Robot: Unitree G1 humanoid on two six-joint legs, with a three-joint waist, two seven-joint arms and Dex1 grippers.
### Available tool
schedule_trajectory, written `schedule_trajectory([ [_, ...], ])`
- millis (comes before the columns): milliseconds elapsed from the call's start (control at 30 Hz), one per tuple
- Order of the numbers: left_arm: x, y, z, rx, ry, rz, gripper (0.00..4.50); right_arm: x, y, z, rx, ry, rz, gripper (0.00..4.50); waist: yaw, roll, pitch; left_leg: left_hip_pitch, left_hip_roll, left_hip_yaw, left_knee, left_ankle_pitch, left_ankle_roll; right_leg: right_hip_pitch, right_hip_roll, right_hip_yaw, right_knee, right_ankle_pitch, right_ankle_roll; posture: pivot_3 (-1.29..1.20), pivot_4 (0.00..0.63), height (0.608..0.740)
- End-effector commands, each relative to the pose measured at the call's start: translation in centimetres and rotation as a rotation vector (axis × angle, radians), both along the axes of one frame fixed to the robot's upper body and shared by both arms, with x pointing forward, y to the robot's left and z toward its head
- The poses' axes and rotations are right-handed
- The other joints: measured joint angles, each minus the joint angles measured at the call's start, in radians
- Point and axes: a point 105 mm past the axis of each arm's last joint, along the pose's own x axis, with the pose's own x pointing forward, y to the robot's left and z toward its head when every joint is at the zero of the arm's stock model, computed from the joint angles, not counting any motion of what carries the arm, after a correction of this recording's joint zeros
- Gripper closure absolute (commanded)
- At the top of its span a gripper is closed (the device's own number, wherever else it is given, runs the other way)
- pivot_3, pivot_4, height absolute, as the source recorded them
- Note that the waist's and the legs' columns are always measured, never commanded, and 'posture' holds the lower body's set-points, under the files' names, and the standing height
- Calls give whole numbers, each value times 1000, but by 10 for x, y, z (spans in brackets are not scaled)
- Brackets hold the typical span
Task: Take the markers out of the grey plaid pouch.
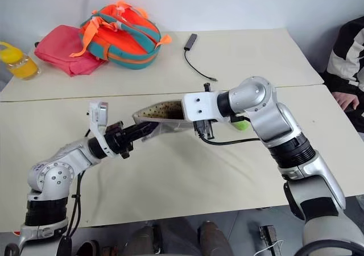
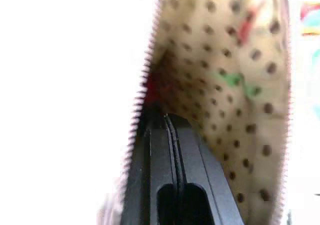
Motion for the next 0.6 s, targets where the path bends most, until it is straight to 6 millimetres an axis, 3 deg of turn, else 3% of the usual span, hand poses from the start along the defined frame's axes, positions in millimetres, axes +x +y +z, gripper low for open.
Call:
schedule_trajectory([
  [33, -2, -1, -6, 88, -51, 14, 4500, -8, 3, -10, -60, 24, 22, 4470, 0, 0, 0, 0, 0, 0, 0, 0, 0, 0, 0, 0, 0, 0, 0, 0, 150, 740],
  [133, 5, 3, -10, 129, -103, 71, 4500, 7, 9, -36, -114, -31, -19, 4470, -1, 0, 0, 1, 1, 0, 1, 1, -1, 1, 1, 0, 0, 0, -1, 0, 150, 740],
  [233, 9, 8, -8, 116, -115, 113, 4500, 21, 15, -43, -102, -80, -65, 4470, -4, 0, 0, 1, 0, 2, 0, 1, -1, 0, 2, 2, 0, 0, -1, 0, 150, 740],
  [367, 7, 8, -11, 137, -134, 111, 4500, 22, 22, -45, -97, -61, -62, 4470, -3, 0, 0, 1, 0, 3, 0, 1, 0, 1, 2, 2, 0, 0, -1, 0, 150, 740],
  [467, 4, 5, -13, 140, -129, 98, 4500, 25, 20, -49, -108, -74, -71, 3905, -2, 0, 0, 1, 0, 2, 1, 1, 0, 0, 2, 1, 0, 0, -1, 0, 150, 740],
  [567, 3, 3, -15, 136, -122, 90, 4500, 27, 19, -55, -118, -80, -73, 3002, -3, 0, 0, 1, 0, 2, 1, 1, 0, 0, 2, 1, 0, 0, -1, 0, 150, 740],
  [600, 3, 3, -16, 140, -125, 87, 4500, 28, 19, -58, -124, -83, -74, 3002, -3, 0, 0, 1, 0, 2, 1, 1, 0, 0, 2, 1, 0, 0, -1, 0, 150, 740],
])
